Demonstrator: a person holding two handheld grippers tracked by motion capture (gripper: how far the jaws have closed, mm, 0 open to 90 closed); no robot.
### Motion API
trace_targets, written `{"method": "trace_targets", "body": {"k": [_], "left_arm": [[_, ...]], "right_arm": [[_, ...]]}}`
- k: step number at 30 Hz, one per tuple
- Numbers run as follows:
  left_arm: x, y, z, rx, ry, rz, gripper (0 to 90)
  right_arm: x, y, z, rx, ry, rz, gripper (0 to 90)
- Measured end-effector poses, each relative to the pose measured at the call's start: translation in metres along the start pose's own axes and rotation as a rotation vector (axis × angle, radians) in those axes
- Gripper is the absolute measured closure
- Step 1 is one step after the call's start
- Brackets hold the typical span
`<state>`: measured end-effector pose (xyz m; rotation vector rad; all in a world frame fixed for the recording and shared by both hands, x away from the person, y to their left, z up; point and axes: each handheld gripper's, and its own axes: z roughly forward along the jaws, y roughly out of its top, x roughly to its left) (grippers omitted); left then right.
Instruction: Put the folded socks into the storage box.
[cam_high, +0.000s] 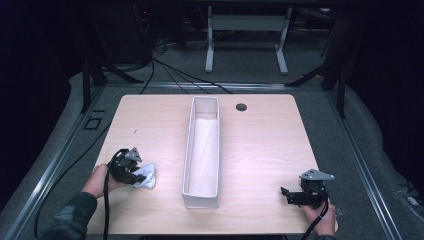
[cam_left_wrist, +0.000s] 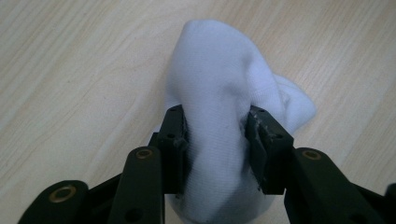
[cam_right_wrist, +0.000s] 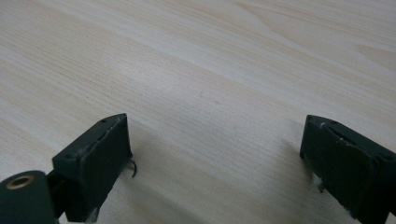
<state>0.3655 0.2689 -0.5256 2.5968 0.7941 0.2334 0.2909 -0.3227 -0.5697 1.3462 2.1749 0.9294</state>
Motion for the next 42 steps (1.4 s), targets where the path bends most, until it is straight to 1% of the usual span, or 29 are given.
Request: {"method": "trace_targets", "body": {"k": [2, 4, 5, 6, 8, 12, 13, 14, 21, 22, 23, 25, 28, 30, 36, 39, 42], "left_arm": [[0.001, -0.001, -0.001, -0.011, -0.010, -0.018, 63.2], [0.002, -0.002, -0.002, -0.016, -0.010, -0.024, 64.8], [0.002, -0.002, -0.002, -0.016, -0.010, -0.024, 65.4], [0.001, -0.001, -0.002, -0.012, -0.007, -0.015, 65.4], [0.000, 0.000, -0.004, -0.009, 0.005, -0.009, 67.0], [0.001, 0.001, -0.008, -0.020, 0.012, -0.008, 67.9], [0.001, 0.001, -0.010, -0.028, 0.016, -0.012, 67.9], [0.003, 0.002, -0.015, -0.047, 0.020, -0.020, 68.0], [0.003, 0.011, -0.036, -0.102, 0.040, -0.023, 68.0], [0.003, 0.011, -0.036, -0.102, 0.040, -0.023, 68.0], [0.002, 0.014, -0.042, -0.115, 0.044, -0.021, 68.0], [0.001, 0.018, -0.047, -0.127, 0.048, -0.015, 68.0], [0.001, 0.022, -0.049, -0.133, 0.048, -0.010, 68.0], [-0.001, 0.027, -0.050, -0.134, 0.051, -0.004, 68.0], [-0.002, 0.034, -0.053, -0.132, 0.051, 0.003, 68.0], [-0.001, 0.036, -0.056, -0.139, 0.054, 0.000, 68.0], [0.000, 0.038, -0.060, -0.143, 0.055, -0.011, 68.0]], "right_arm": [[0.000, 0.000, 0.000, -0.001, 0.000, 0.000, 8.2], [0.000, 0.000, 0.000, 0.000, 0.000, 0.001, 8.2], [0.000, 0.000, 0.000, 0.000, 0.000, 0.001, 8.2], [0.000, 0.000, 0.000, -0.001, -0.001, 0.003, 8.2], [0.000, 0.000, 0.000, -0.001, -0.001, 0.003, 8.4], [0.000, 0.000, 0.000, -0.002, 0.000, 0.003, 8.5], [0.000, 0.000, 0.000, -0.002, -0.001, 0.003, 8.5], [0.000, 0.000, 0.000, -0.002, 0.000, 0.003, 8.5], [0.000, 0.000, 0.000, -0.003, -0.002, 0.004, 8.7], [0.000, 0.000, 0.000, -0.002, -0.001, 0.004, 8.7], [0.000, 0.000, 0.000, -0.003, -0.001, 0.004, 8.7], [0.000, 0.000, 0.000, -0.003, -0.001, 0.003, 8.9], [0.000, 0.000, 0.000, -0.004, 0.000, 0.003, 9.0], [0.000, 0.000, 0.000, -0.003, 0.000, 0.003, 9.1], [0.000, 0.000, 0.000, -0.004, 0.001, 0.002, 9.4], [0.000, 0.000, -0.001, -0.006, 0.002, 0.000, 10.2], [0.000, 0.000, 0.000, -0.005, 0.001, 0.000, 10.3]]}}
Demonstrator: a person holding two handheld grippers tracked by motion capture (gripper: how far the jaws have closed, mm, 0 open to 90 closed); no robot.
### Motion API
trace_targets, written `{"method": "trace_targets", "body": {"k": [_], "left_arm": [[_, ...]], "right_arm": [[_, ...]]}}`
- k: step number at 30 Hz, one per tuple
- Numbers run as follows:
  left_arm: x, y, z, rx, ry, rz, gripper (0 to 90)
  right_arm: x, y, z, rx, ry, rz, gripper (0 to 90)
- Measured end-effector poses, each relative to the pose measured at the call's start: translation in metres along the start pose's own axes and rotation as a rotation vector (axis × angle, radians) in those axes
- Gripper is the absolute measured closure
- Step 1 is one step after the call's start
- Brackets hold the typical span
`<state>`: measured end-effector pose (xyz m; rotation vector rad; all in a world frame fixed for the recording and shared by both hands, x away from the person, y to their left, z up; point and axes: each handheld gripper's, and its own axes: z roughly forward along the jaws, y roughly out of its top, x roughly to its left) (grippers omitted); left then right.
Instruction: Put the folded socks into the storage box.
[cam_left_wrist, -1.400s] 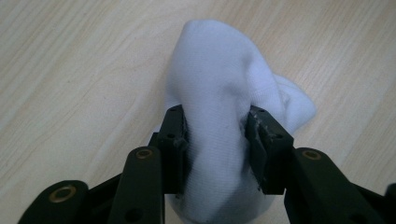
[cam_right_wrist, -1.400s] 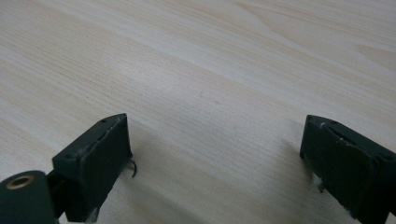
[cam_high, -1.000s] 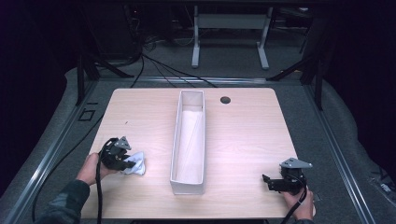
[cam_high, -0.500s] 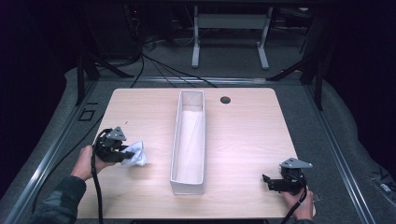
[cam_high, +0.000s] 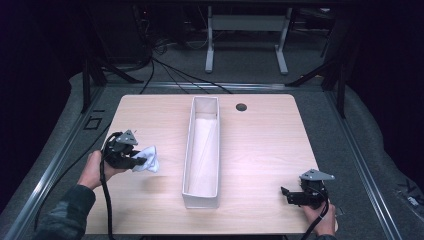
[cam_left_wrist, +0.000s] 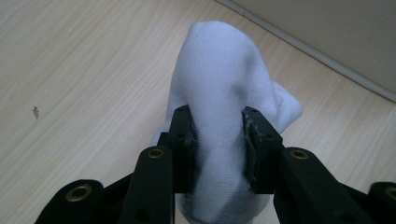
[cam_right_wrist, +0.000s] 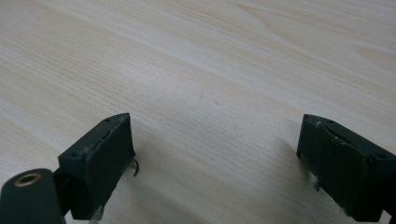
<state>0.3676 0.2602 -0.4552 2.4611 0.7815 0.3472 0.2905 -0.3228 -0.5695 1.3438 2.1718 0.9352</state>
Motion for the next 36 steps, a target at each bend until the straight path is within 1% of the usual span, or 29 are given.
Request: {"method": "trace_targets", "body": {"k": [3, 6, 9, 10, 11, 14, 15, 18, 19, 25, 26, 27, 28, 31, 33, 35, 36], "left_arm": [[0.003, 0.006, -0.010, -0.004, 0.010, 0.006, 67.9], [0.004, 0.010, -0.014, -0.009, 0.013, 0.006, 67.9], [0.004, 0.020, -0.022, -0.016, 0.020, 0.022, 67.9], [0.004, 0.023, -0.023, -0.012, 0.023, 0.032, 67.9], [0.004, 0.023, -0.023, -0.012, 0.023, 0.032, 67.9], [0.003, 0.031, -0.026, -0.011, 0.026, 0.044, 67.9], [0.002, 0.036, -0.028, -0.009, 0.027, 0.053, 67.9], [0.000, 0.040, -0.029, -0.009, 0.027, 0.060, 67.9], [0.000, 0.045, -0.030, -0.006, 0.030, 0.068, 67.9], [-0.004, 0.062, -0.035, -0.012, 0.036, 0.091, 67.8], [-0.004, 0.065, -0.036, -0.006, 0.036, 0.100, 67.8], [-0.004, 0.065, -0.036, -0.006, 0.036, 0.100, 67.8], [-0.004, 0.067, -0.037, -0.003, 0.038, 0.106, 67.8], [-0.007, 0.075, -0.037, -0.008, 0.034, 0.105, 67.8], [-0.009, 0.082, -0.037, -0.002, 0.036, 0.121, 67.8], [-0.010, 0.084, -0.036, -0.006, 0.037, 0.118, 67.8], [-0.012, 0.087, -0.036, -0.010, 0.036, 0.122, 67.8]], "right_arm": [[0.000, 0.000, 0.000, -0.001, 0.007, 0.003, 10.2], [0.000, 0.000, 0.000, 0.000, 0.002, 0.004, 10.2], [0.000, 0.000, 0.000, 0.000, 0.002, 0.005, 10.2], [0.000, 0.000, 0.000, 0.000, 0.000, 0.007, 10.2], [0.000, 0.000, 0.000, 0.000, 0.000, 0.007, 10.2], [0.000, 0.000, 0.000, -0.001, 0.000, 0.007, 10.2], [0.000, 0.000, 0.000, -0.001, -0.001, 0.007, 10.1], [0.000, 0.000, 0.000, 0.000, -0.003, 0.007, 10.2], [0.000, 0.000, 0.000, 0.000, -0.002, 0.009, 10.2], [-0.001, 0.000, 0.000, 0.001, -0.001, 0.008, 10.1], [-0.001, 0.000, 0.000, 0.001, -0.001, 0.008, 10.1], [-0.001, 0.000, 0.000, 0.001, -0.001, 0.008, 10.1], [-0.001, 0.000, 0.000, 0.001, -0.001, 0.008, 10.1], [0.000, 0.000, 0.000, 0.001, -0.001, 0.008, 10.1], [0.000, 0.000, 0.000, 0.001, -0.001, 0.008, 10.1], [0.000, 0.000, 0.000, 0.001, -0.002, 0.008, 10.1], [0.000, 0.000, 0.000, 0.000, -0.002, 0.008, 10.1]]}}
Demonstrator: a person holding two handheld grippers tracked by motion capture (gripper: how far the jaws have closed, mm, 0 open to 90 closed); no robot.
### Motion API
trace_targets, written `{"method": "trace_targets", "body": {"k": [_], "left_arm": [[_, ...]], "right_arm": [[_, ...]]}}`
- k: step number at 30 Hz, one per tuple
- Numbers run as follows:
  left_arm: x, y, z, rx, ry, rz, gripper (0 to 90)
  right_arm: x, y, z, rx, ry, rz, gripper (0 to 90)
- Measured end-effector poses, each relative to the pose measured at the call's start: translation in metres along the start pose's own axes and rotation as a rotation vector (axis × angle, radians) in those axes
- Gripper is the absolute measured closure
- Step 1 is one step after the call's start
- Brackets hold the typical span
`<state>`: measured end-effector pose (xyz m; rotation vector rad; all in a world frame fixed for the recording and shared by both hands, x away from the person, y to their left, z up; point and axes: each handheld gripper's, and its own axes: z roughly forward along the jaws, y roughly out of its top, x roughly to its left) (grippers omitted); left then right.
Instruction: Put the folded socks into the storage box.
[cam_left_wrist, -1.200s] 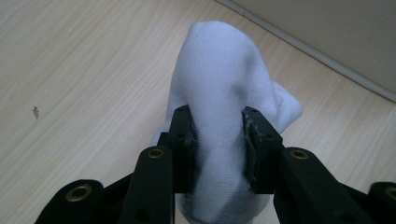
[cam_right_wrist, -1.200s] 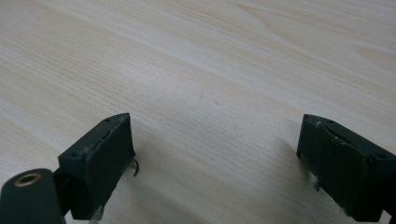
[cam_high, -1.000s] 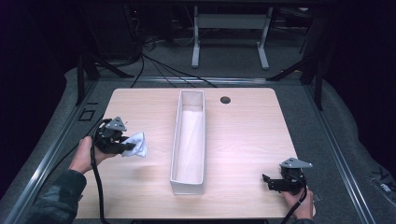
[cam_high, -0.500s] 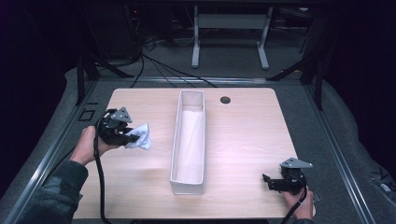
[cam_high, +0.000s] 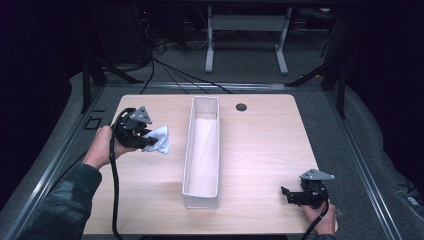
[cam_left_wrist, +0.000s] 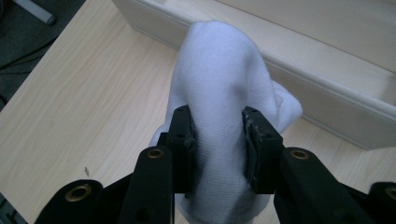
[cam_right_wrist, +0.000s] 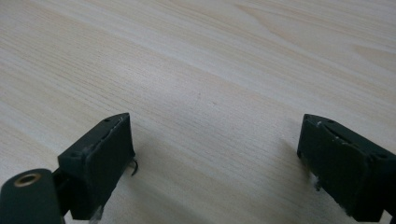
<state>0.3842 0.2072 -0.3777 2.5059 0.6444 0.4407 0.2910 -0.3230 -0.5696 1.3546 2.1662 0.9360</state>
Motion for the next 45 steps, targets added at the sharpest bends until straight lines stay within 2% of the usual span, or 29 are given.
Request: {"method": "trace_targets", "body": {"k": [15, 18, 19, 24, 31, 39, 45], "left_arm": [[-0.004, 0.027, 0.002, -0.028, -0.013, 0.039, 67.7], [-0.006, 0.037, 0.006, -0.023, -0.018, 0.060, 67.7], [-0.009, 0.044, 0.007, -0.024, -0.025, 0.078, 67.7], [-0.014, 0.058, 0.008, -0.030, -0.029, 0.102, 67.6], [-0.026, 0.081, 0.020, -0.033, -0.060, 0.140, 67.5], [-0.033, 0.098, 0.027, -0.039, -0.073, 0.162, 67.4], [-0.039, 0.104, 0.032, -0.056, -0.084, 0.160, 67.3]], "right_arm": [[0.000, 0.000, 0.000, 0.000, -0.002, 0.001, 10.1], [0.000, 0.000, 0.000, 0.000, -0.003, 0.002, 10.1], [0.000, 0.000, 0.000, -0.001, -0.004, 0.002, 10.1], [0.000, 0.000, 0.000, 0.000, -0.003, 0.002, 10.1], [0.000, 0.000, 0.000, 0.000, -0.003, 0.002, 10.2], [0.000, 0.000, 0.000, -0.001, -0.003, 0.000, 10.2], [0.000, 0.000, 0.000, -0.001, -0.005, 0.003, 10.2]]}}
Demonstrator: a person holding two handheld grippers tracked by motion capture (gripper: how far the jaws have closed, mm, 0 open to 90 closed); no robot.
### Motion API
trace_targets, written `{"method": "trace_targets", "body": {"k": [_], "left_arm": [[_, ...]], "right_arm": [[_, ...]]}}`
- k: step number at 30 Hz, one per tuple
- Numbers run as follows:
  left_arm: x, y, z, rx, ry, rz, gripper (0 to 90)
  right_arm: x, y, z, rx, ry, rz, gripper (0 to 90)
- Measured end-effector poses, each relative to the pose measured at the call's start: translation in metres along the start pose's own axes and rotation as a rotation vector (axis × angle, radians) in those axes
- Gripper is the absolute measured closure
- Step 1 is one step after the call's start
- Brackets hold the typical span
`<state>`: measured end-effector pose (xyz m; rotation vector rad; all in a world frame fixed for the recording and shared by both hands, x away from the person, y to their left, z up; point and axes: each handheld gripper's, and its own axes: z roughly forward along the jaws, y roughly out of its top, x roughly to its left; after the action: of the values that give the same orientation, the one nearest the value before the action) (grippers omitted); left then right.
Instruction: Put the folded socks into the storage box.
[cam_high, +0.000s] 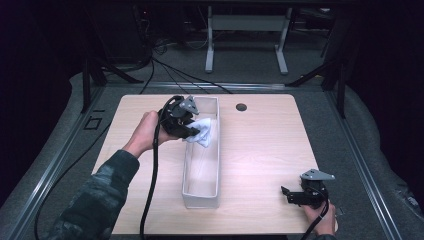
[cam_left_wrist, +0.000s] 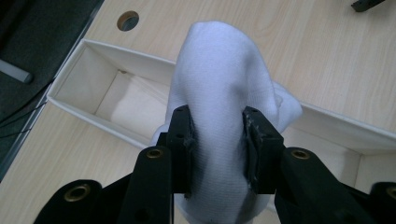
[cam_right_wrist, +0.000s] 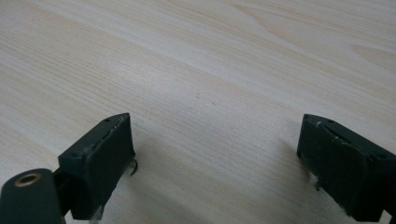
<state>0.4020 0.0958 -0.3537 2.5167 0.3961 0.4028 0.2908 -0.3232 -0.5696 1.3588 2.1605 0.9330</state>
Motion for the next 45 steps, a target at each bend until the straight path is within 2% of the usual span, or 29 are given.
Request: {"method": "trace_targets", "body": {"k": [7, 14, 16, 18, 27, 32, 35, 39, 45], "left_arm": [[-0.002, 0.001, 0.014, 0.032, -0.018, -0.007, 67.2], [-0.006, 0.004, 0.023, 0.037, -0.023, -0.007, 67.2], [-0.008, 0.004, 0.032, 0.069, -0.032, 0.004, 67.2], [-0.009, 0.003, 0.035, 0.078, -0.034, 0.009, 67.2], [-0.016, -0.008, 0.064, 0.128, -0.074, 0.013, 67.1], [-0.017, -0.014, 0.074, 0.140, -0.090, 0.006, 67.0], [-0.020, -0.018, 0.081, 0.158, -0.096, 0.016, 66.7], [-0.024, -0.023, 0.093, 0.174, -0.121, 0.009, 66.1], [-0.025, -0.027, 0.100, 0.187, -0.131, 0.007, 64.8]], "right_arm": [[0.000, 0.000, 0.000, 0.000, 0.000, 0.000, 10.3], [0.000, 0.000, 0.000, 0.000, 0.000, 0.000, 10.3], [0.000, 0.000, 0.000, -0.001, 0.001, 0.002, 10.3], [0.000, 0.000, 0.000, -0.002, 0.006, -0.001, 10.4], [0.000, 0.000, 0.000, 0.000, 0.000, 0.001, 10.4], [0.000, 0.000, 0.000, 0.000, -0.002, -0.001, 10.4], [0.000, 0.000, 0.000, -0.003, 0.006, -0.001, 10.5], [0.000, 0.000, 0.000, -0.004, 0.007, -0.001, 10.6], [0.000, 0.000, 0.000, -0.003, 0.002, 0.000, 10.7]]}}
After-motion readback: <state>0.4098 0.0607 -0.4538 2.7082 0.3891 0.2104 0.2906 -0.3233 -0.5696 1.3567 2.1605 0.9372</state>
